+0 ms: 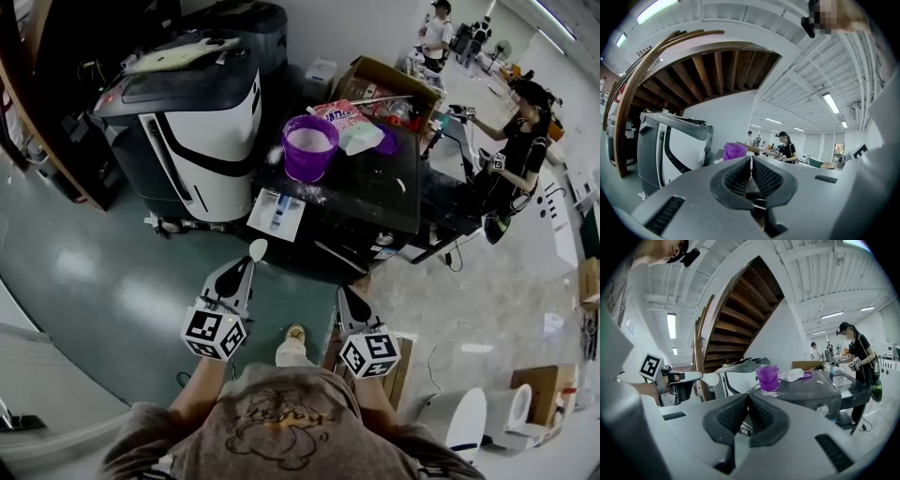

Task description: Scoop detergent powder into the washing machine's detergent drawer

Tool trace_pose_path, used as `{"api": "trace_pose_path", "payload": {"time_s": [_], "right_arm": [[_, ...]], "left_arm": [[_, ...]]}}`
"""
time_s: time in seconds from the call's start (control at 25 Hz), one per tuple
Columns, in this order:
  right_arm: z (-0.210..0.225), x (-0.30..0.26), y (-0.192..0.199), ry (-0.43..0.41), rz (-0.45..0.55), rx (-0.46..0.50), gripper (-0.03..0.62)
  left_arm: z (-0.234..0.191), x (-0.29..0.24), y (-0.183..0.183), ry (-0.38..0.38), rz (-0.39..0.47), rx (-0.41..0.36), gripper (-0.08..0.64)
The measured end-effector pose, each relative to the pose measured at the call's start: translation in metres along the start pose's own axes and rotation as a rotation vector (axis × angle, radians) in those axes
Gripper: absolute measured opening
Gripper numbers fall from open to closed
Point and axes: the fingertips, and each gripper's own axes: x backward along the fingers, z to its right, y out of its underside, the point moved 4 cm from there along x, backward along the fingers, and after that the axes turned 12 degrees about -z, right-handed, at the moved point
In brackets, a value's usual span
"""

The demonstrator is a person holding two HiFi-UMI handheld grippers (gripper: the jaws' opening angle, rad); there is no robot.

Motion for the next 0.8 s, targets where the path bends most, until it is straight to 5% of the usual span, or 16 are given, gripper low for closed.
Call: {"api": "trace_pose_path", "payload": {"time_s": [0.8], "right_arm": [[0.115, -0.092, -0.066, -0.061, 0.009, 0.000, 0.002]], "left_arm": [[-0.013, -0.131, -0.055, -0.068, 0.037, 0.021, 0.023]]}}
